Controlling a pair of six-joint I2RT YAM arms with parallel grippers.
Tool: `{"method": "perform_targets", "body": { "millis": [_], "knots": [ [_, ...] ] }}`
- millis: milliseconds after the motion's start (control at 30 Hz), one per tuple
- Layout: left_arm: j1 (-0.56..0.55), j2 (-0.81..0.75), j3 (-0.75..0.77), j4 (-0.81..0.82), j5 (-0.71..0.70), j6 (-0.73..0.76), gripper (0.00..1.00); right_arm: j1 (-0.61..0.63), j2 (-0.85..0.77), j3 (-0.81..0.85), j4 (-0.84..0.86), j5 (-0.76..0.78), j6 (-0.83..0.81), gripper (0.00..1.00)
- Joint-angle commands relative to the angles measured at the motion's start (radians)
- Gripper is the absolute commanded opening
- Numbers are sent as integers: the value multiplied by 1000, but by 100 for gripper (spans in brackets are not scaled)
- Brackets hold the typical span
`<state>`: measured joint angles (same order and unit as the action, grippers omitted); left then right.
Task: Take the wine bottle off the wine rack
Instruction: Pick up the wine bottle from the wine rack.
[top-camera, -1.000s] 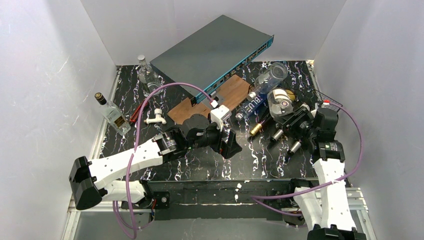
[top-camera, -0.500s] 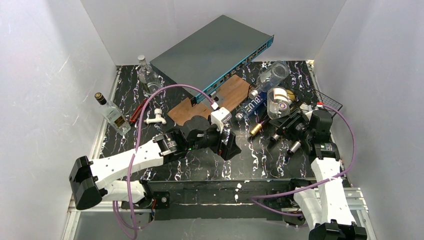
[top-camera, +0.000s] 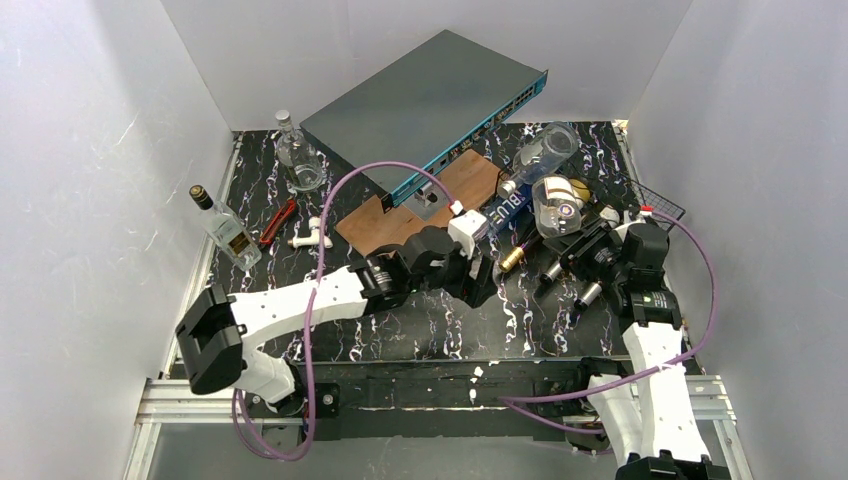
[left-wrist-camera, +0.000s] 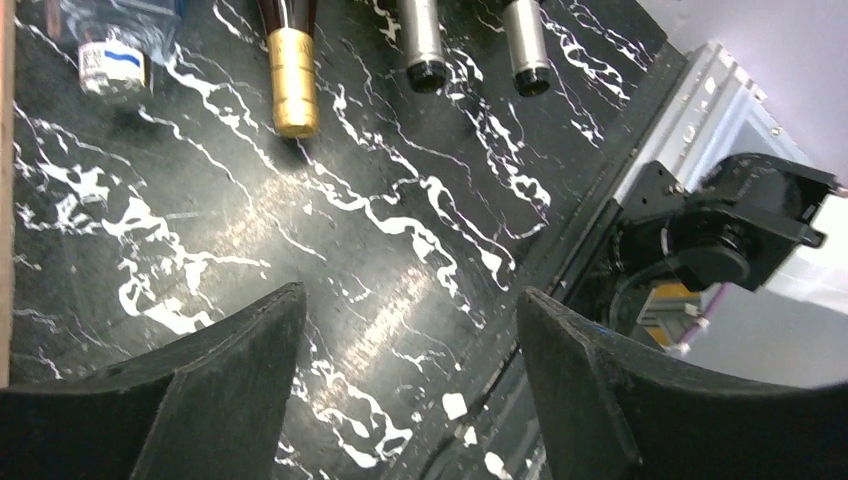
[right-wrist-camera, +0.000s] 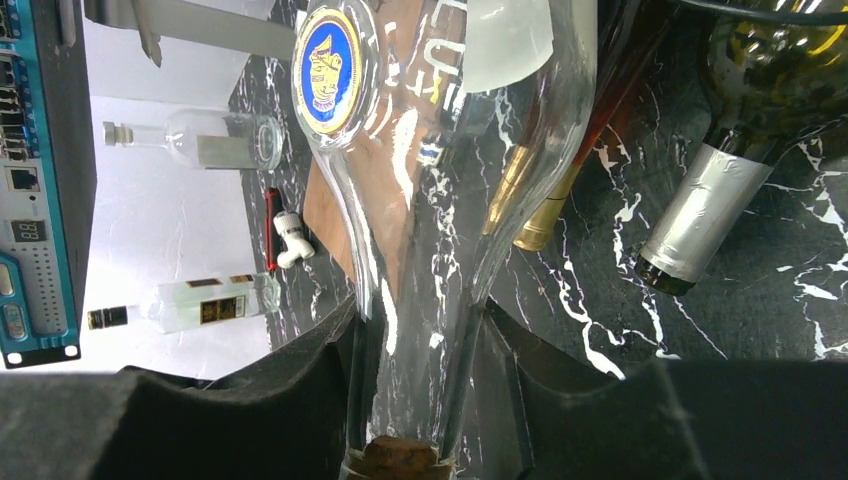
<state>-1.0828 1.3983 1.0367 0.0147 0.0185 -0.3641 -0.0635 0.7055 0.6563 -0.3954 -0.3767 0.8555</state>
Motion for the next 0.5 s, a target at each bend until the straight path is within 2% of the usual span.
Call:
{"method": "perform_targets", "body": {
  "millis": [0, 33, 167, 467],
  "knots": [
    [-12, 50, 88, 32, -110, -46, 68, -1, -48, 14, 152, 3, -38, 1],
    [-13, 68, 103, 32, -125, -60, 60, -1, -51, 0, 152, 5, -36, 1],
    [-13, 133, 158, 31, -176, -69, 45, -1, -62, -23, 158, 2, -26, 1],
    [-12, 262, 260, 37, -217, -5, 42, -2, -74, -28, 124, 61, -69, 1]
  ]
}}
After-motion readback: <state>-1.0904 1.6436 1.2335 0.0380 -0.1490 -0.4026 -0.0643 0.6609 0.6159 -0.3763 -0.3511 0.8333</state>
